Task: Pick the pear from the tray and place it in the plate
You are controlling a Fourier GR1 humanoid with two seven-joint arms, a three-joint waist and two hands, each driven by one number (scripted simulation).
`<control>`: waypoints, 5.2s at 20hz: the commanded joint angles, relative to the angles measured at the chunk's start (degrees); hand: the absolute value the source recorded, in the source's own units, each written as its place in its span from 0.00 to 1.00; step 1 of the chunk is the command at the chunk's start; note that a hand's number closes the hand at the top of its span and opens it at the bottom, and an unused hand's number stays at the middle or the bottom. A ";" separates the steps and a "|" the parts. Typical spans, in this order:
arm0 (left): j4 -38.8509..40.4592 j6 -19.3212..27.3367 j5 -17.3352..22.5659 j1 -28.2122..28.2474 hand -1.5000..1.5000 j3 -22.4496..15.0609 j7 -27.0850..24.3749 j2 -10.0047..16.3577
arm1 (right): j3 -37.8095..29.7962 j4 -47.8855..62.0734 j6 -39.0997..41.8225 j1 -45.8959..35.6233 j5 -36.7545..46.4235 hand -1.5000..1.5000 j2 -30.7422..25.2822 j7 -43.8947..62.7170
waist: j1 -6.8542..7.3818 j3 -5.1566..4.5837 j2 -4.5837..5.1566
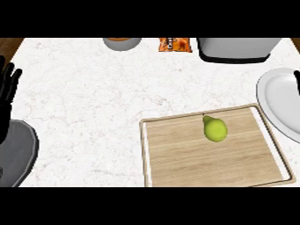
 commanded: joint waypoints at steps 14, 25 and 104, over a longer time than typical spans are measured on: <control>10.91 7.80 -8.61 3.59 0.50 -13.17 15.85 -5.94 | 19.19 14.25 29.92 -5.85 -1.28 1.00 0.48 2.17 | 1.04 0.46 1.53; 13.38 11.78 -12.57 0.35 0.50 -15.43 19.63 -9.52 | 22.92 24.89 57.60 -19.91 8.41 0.00 -7.16 -11.45 | 1.13 0.21 0.34; 12.98 7.53 -17.27 6.01 0.50 -7.38 19.49 -12.84 | 19.60 47.01 -14.32 -38.61 39.36 1.00 -3.77 11.43 | -3.96 -0.11 -1.54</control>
